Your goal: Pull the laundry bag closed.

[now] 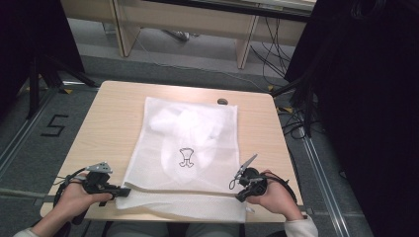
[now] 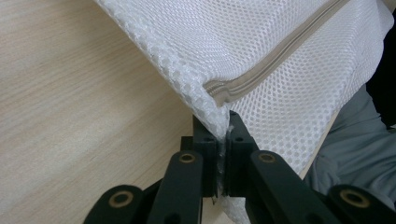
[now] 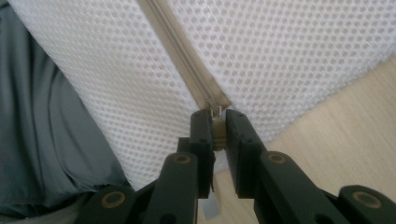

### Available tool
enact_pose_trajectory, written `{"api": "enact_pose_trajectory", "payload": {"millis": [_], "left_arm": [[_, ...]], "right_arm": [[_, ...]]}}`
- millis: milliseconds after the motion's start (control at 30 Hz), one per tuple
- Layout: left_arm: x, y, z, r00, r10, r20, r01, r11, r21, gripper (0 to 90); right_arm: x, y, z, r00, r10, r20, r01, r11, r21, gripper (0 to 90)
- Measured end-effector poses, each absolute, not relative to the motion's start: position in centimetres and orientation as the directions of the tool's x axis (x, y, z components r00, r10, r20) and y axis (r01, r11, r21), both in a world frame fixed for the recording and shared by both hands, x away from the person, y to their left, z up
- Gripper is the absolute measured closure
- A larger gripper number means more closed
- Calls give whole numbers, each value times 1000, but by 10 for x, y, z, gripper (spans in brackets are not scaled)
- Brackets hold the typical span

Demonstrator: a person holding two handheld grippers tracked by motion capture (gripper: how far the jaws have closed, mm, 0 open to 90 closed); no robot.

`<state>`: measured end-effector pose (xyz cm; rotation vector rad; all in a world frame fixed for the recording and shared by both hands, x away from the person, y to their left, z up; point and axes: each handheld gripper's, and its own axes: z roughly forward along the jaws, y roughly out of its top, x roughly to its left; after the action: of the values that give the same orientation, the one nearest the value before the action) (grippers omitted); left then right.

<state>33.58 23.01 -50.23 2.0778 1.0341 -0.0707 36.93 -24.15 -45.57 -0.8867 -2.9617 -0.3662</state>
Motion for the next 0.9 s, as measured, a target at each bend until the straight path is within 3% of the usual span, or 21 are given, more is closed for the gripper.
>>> {"api": "enact_pose_trajectory", "payload": {"millis": [433,533,700,900], "left_arm": [[334,229,-505,665,652,-365,686,-340,643,845],[333,229,-505,672,654,-347,678,-355,643,817],[331,228,-503,686,658,-310,651,-365,666,716],[329,234,-496,687,686,-238,594,-343,728,489]], "right_arm": [[368,-241,-460,-827,551,110,561,800,214,815],[368,-244,-461,-824,556,111,566,796,215,771],[364,-252,-460,-807,574,134,586,756,291,659],[369,-262,-456,-774,624,110,606,678,417,545]]}}
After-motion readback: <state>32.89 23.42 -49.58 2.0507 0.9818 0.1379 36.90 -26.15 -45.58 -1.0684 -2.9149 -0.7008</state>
